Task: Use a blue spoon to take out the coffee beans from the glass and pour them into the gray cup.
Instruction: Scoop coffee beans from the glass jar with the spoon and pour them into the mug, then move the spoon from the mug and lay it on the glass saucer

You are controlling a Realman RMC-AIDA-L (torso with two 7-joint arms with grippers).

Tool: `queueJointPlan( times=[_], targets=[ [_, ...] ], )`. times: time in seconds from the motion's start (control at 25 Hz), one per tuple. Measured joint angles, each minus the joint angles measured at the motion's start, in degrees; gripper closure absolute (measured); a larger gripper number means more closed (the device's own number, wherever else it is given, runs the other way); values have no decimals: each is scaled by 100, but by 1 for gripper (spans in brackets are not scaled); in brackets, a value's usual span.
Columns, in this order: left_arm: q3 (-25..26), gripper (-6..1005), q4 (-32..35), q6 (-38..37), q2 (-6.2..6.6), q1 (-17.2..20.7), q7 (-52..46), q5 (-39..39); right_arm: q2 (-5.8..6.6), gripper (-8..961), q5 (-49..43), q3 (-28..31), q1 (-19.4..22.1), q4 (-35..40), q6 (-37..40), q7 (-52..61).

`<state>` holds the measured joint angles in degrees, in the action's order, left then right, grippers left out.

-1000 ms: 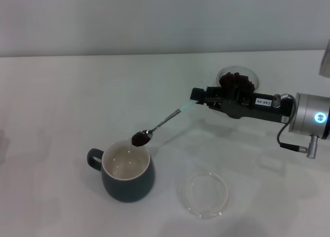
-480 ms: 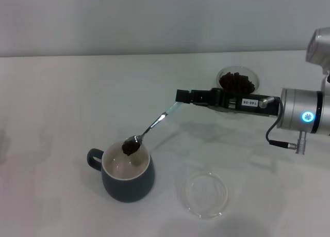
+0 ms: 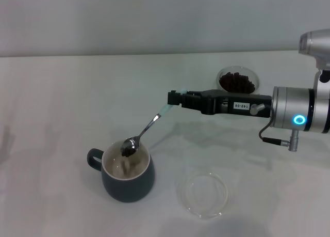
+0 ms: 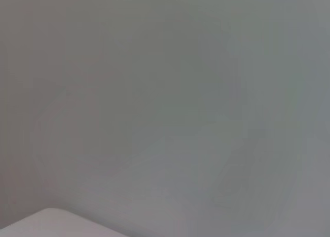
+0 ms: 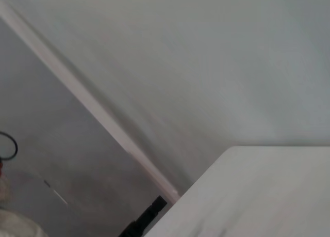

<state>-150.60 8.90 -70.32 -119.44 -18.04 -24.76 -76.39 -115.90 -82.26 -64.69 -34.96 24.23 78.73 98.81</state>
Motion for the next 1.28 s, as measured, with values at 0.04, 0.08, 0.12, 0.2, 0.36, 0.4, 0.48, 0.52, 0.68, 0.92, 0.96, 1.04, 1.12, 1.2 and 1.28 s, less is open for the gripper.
queueJointPlan(
  times=[0.04,0.08,0.12,0.2,0.36,0.4,0.48,0.52,0.68,0.92,0.96,1.04,1.12,1.2,1.28],
  targets=[
    [-2,123,0,0,1,-4,0,1,-1,750,0,0,-1,0,0,-116],
    [-2,123,0,0,1,-4,0,1,-1,750,0,0,-1,0,3,-236],
    [-3,123,0,0,3,-7,-1,2,-2,749,0,-1,-2,1,17,-357],
    [-5,123,0,0,11,-38,-2,2,-2,749,0,-19,-2,8,82,-573],
    [-5,123,-1,2,16,-86,-2,2,14,747,0,-58,-2,15,210,-844],
    [-5,123,-2,6,17,-99,-2,2,18,747,1,-54,1,18,224,-860],
    [-5,123,-3,27,18,-117,-1,1,41,746,12,-25,38,64,286,-879],
    [-1,123,-3,50,18,-125,-1,2,50,745,28,-20,69,107,340,-891],
    [14,123,-3,79,18,-140,1,-11,71,744,144,-9,279,338,491,-1030],
    [27,124,7,89,18,-154,-2,-31,243,742,225,259,541,427,816,-1027],
    [28,124,9,90,18,-161,-2,-33,284,741,224,349,596,420,918,-1024],
    [30,124,11,89,19,-180,-3,-35,407,740,221,546,749,412,1139,-1022],
    [35,124,12,89,23,-197,-4,-37,553,740,218,675,926,392,1313,-988],
    [39,124,8,90,25,-222,-4,-41,673,739,193,734,1065,348,1396,-883],
    [39,124,-3,90,26,-239,-4,-43,779,738,124,748,1170,217,1394,-766]
  ],
)
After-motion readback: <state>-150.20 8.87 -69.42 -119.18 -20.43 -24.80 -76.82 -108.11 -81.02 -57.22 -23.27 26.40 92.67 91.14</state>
